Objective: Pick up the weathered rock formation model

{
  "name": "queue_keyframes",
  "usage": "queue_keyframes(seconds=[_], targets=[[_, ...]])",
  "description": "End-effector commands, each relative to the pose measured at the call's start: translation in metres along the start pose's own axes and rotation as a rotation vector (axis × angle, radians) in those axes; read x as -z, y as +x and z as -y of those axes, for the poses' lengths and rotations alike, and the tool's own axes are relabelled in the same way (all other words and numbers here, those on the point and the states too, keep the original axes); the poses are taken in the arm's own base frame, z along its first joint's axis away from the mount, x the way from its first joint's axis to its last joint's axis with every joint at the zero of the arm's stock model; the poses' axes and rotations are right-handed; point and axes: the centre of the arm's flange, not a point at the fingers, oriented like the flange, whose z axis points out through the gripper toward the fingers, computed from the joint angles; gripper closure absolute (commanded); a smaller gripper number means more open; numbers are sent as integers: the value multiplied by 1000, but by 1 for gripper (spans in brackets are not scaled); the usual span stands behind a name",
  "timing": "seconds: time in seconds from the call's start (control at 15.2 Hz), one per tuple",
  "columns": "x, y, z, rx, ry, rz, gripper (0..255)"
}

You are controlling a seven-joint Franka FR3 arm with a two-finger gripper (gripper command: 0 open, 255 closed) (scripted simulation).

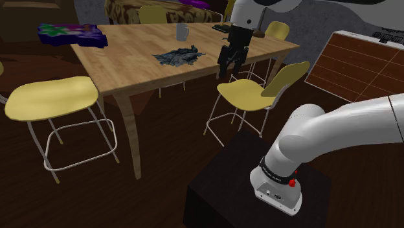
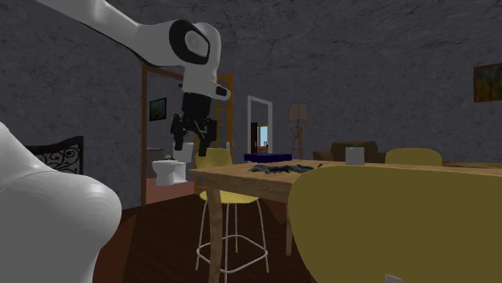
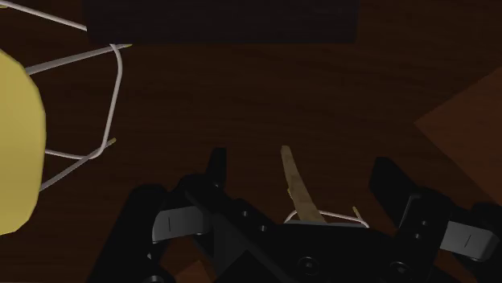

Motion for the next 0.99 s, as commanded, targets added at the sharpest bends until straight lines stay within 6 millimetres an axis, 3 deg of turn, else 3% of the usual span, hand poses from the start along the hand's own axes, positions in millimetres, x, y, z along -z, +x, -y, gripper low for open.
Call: queue_keyframes(seconds=[0.0, 0.92], targets=[[0, 0, 0, 0, 0, 0, 0], [-4, 134, -107, 24, 33, -134, 0]])
